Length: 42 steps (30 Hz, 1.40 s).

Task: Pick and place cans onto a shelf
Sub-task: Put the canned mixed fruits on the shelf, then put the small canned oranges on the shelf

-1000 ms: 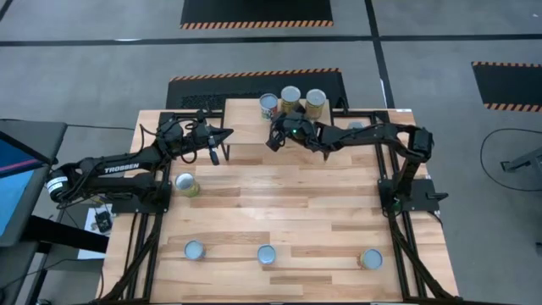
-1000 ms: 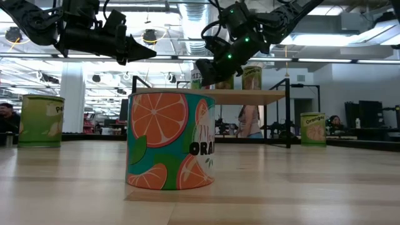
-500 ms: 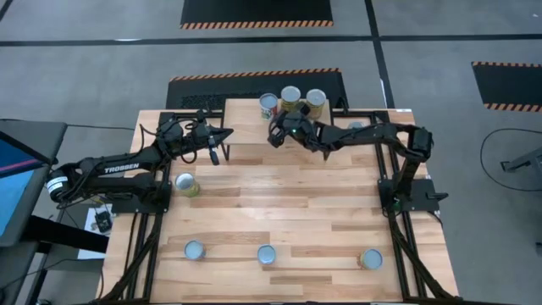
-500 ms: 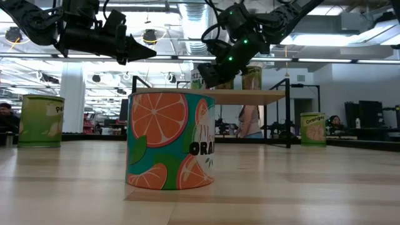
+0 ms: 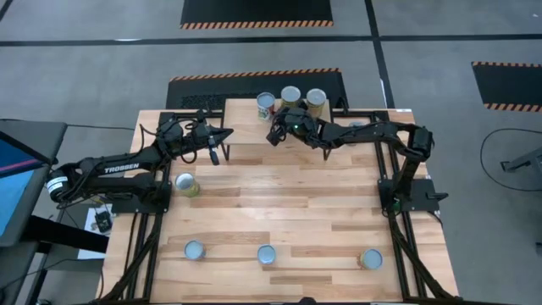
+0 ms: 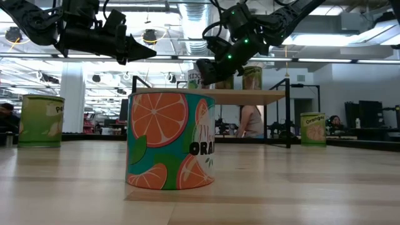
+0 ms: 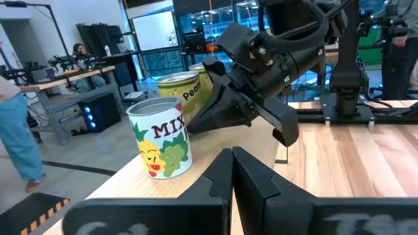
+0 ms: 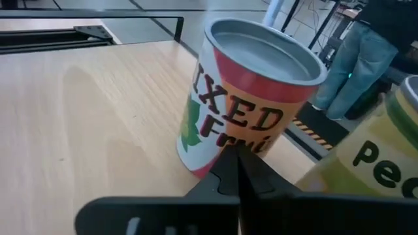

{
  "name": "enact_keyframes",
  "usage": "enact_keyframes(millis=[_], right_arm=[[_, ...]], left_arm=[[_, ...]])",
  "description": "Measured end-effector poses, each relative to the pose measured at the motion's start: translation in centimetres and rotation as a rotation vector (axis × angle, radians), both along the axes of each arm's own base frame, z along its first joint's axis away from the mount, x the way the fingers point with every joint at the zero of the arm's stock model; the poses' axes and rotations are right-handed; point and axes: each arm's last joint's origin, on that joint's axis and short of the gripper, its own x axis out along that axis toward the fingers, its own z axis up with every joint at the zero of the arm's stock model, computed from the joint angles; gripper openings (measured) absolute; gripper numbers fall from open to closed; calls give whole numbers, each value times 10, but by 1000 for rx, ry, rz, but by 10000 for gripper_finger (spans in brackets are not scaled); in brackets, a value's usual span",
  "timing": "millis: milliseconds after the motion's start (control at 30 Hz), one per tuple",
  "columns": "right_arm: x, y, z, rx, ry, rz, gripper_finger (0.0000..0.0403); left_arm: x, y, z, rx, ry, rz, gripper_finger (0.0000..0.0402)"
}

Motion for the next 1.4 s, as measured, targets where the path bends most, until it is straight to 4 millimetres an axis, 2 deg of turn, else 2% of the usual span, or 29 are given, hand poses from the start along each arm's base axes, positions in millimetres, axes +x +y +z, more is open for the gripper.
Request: enact_keyframes(millis=[233,433,567,700,833,967,1200,1400], right_arm=[[2,6,0,-27,37,45,5],[7,41,12,-100,64,171,4],[8,62,1,-97,50,278,4],[7,80,-7,-99,-51,398,3],[2,94,-18,-79,-165,515,3],[-9,110,-21,-51,-206,569,4],[-39,147,-20,-8,-178,671,9],[-49,165,-22,67,-104,707,18]], left_arm=[[0,0,0,-1,1,0,0],[0,0,-1,-7,9,0,0],[0,0,-2,-9,13,0,0],[0,0,-2,-11,18,-1,0],[0,-1,-2,-2,24,-23,0],[0,-1,-2,-1,25,-41,0],[1,-3,-3,-2,28,-71,0],[5,-11,-7,40,83,-182,0]])
